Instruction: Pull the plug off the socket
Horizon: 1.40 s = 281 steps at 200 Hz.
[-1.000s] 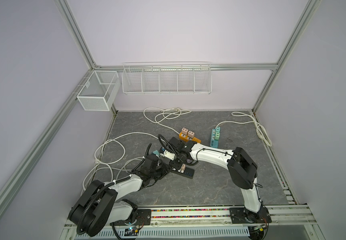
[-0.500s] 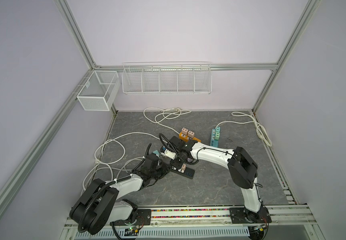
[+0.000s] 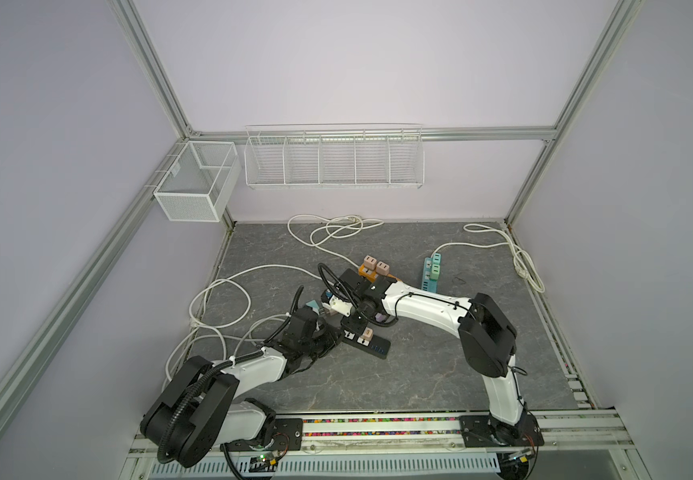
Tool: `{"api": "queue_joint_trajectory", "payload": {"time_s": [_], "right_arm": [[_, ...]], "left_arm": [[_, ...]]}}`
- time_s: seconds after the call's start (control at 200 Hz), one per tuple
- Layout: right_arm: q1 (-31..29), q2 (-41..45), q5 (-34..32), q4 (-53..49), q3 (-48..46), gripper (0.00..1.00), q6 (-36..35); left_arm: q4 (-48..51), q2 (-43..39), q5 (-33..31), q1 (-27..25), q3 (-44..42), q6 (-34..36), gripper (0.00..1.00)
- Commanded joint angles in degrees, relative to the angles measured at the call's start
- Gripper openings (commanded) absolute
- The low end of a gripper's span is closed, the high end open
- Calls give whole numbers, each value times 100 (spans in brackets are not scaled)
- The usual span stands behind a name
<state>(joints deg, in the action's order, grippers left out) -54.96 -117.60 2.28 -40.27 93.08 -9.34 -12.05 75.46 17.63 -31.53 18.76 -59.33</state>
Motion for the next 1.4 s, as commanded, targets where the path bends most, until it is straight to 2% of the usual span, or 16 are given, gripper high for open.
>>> {"api": "queue_joint_trajectory", "payload": {"time_s": [0.0, 0.395, 0.54, 1.01, 1.215, 1.4], "right_arm": [[-13, 386, 231, -16, 56, 16, 41], [396, 993, 209, 144, -151, 16, 721], [515, 1160, 284, 438, -316, 16, 1205], [806, 886, 677, 1366, -474, 16, 2698], [810, 635, 773, 1805, -644, 16, 3132], [795, 454, 595, 2116, -790, 16, 3381]], "left_arm": [[1232, 372, -445, -20, -298, 27, 30], [1378, -27, -273, -20, 67, 116, 30], [1582, -321, -277, -20, 289, 190, 30], [2755, -1257, -841, 87, 924, 574, 32], [3017, -1643, -888, 427, 989, 778, 34], [3259, -1798, -840, 676, 1131, 1002, 34]]}}
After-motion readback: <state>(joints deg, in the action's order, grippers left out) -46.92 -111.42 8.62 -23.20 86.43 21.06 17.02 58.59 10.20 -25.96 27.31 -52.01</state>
